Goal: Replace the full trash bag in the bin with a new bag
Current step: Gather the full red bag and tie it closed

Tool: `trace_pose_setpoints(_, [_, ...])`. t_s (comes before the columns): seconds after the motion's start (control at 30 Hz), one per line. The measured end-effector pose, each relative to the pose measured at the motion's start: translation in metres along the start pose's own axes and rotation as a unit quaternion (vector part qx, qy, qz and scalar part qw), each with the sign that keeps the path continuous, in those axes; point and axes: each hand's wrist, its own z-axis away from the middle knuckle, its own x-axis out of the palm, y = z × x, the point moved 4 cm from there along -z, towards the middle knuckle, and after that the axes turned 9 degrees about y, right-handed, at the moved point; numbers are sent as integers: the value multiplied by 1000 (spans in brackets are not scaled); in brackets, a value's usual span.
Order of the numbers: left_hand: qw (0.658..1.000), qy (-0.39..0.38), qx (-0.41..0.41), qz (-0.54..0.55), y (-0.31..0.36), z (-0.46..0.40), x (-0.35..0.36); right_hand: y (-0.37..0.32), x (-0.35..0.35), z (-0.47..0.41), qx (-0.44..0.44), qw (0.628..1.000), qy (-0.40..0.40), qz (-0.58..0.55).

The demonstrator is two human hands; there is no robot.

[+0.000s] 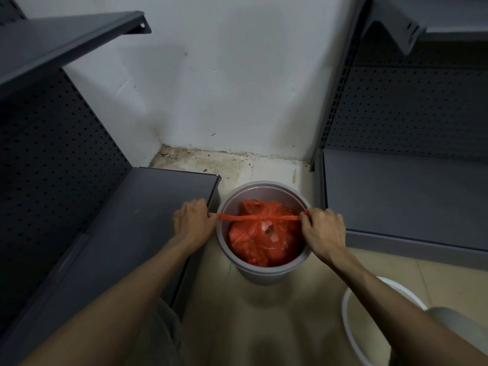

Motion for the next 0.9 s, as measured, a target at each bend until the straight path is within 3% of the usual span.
trace_pose_setpoints(0.33, [999,-30,-31,-12,-25,9,10,9,6,-4,-5,1000,-9,0])
trace_pose_setpoints(0.43, [1000,10,-17,19,-16,0,-6,6,1,-10,39,996,-4,-86])
trace_pose_setpoints(0.53, [996,38,19,73,-1,-10,-29,-9,-8,-24,91,967,-14,-238])
trace_pose_setpoints(0.7, [985,47,95,136,49,-21,-55,-59,-5,-40,165,858,-93,-477])
trace_pose_setpoints(0.9, [961,34,221,160,105,-26,-68,-84,-4,-41,101,885,-144,-431])
